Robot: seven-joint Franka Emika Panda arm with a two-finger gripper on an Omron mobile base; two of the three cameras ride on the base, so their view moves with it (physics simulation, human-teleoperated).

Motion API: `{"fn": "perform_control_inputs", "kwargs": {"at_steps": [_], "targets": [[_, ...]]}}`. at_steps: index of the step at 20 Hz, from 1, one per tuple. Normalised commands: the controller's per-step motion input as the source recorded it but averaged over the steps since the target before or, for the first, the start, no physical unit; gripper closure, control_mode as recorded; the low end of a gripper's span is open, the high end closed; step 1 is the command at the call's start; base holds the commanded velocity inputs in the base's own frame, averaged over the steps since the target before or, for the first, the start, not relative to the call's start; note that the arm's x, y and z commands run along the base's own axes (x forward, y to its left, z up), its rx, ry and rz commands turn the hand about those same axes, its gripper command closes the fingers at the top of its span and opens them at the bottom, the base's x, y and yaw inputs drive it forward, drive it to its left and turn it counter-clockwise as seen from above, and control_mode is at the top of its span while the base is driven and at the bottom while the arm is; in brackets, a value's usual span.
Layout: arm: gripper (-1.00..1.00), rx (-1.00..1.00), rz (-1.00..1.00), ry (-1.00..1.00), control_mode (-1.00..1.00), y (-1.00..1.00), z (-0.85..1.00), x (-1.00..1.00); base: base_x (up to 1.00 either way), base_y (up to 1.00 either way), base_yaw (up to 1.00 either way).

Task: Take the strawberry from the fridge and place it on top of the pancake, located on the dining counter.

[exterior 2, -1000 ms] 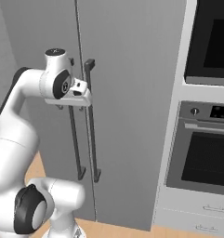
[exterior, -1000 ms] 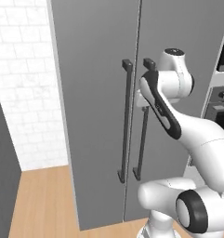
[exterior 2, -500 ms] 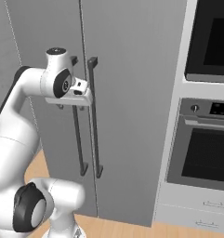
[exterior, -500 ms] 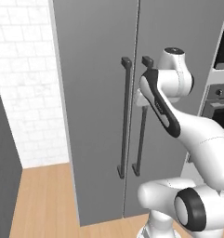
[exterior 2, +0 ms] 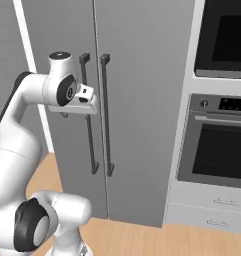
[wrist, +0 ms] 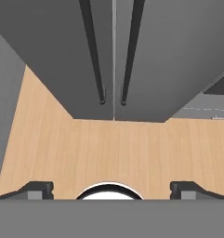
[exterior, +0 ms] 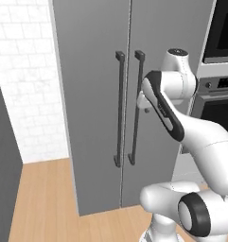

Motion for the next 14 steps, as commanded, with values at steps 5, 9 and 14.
{"fn": "perform_control_inputs", "kwargs": {"at_steps": [5,9,14], "targets": [[-1.0,0.0,0.0,0.0,1.0,0.0,0.0,0.0,-0.26,-0.04,-0.06],[-1.0,0.0,0.0,-0.04,-1.0,-0.03,-0.04,0.21,0.0,-0.01,0.0],[-1.0,0.0,0.03,-0.17,-1.0,-0.01,-0.09,0.85,0.0,0.0,0.0]]}}
